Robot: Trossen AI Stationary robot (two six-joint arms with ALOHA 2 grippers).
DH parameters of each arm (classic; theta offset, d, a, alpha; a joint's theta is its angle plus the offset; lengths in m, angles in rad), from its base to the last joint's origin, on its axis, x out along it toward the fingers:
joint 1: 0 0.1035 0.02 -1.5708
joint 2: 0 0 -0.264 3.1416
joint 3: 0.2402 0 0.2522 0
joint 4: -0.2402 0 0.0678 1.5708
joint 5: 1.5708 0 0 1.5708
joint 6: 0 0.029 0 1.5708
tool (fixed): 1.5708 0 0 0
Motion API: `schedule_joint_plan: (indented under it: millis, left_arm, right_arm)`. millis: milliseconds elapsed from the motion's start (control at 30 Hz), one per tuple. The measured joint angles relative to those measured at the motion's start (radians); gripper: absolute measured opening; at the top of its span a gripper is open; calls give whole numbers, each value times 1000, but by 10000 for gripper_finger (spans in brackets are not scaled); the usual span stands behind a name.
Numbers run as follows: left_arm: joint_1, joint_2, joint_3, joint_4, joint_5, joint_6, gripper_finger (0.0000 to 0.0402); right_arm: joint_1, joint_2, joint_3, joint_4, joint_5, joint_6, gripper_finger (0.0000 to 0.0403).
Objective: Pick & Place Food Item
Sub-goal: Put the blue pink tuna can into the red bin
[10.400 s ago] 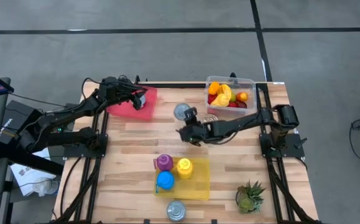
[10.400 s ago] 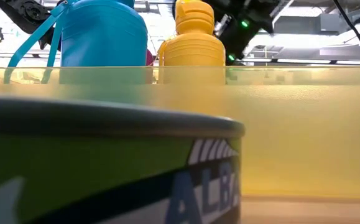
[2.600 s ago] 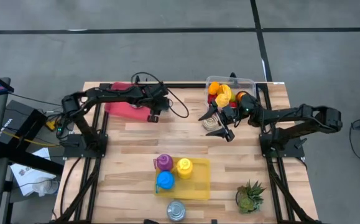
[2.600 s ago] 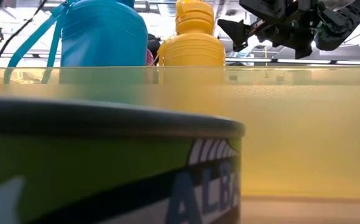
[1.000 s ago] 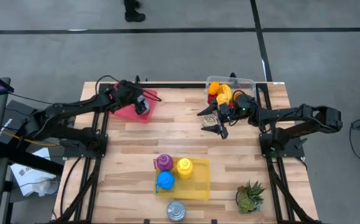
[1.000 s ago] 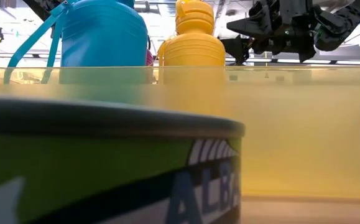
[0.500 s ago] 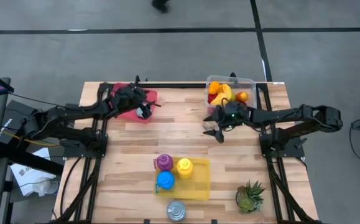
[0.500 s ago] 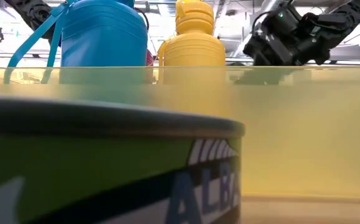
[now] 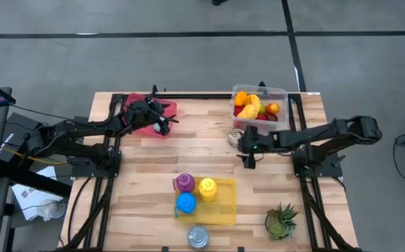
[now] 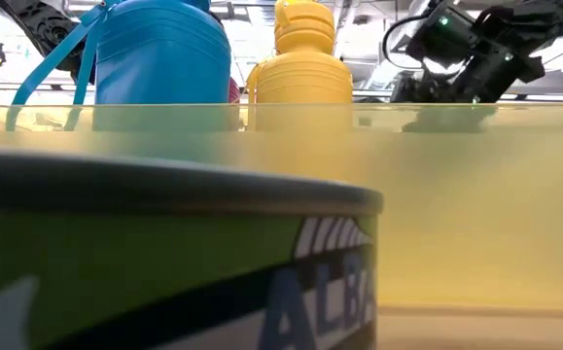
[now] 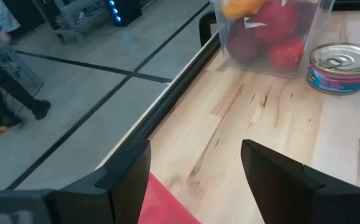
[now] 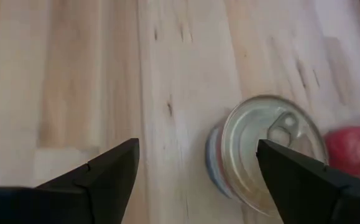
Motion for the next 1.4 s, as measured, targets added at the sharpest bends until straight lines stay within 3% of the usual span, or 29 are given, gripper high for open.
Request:
schedule_joint_plan:
  millis: [167,400,500,667,700,867,933,1133,1233,1400]
  left_arm:
    - [0,0,-2,1,0,0,235]
    - [0,0,-2,7,0,0,226]
    - [0,0,-2,7,0,0,222]
    - [0,0,-2,7,0,0,217]
    - [0,0,-2,8,0,0,216]
    - [0,0,-2,25,0,0,214]
    - [0,0,-2,36,0,0,214]
    - [0,0,-2,79,0,5,214]
    - [0,0,-2,89,0,5,214]
    - [-7,0,-2,55,0,-4,214]
  right_arm:
    - [26,151,53,-26,61,-33,304]
    - [79,393,212,-146,323,-58,262]
    - [112,481,287,-231,413,-62,204]
    - [156,570,399,-359,489,-53,40]
    - [164,572,412,-376,489,-47,23]
    - [214,566,445,-406,379,4,1]
    - [246,562,460,-434,390,19,0]
    - [345,581,500,-424,612,77,0]
    - [373,581,531,-463,637,122,0]
    - [375,568,619,-673,649,190,0]
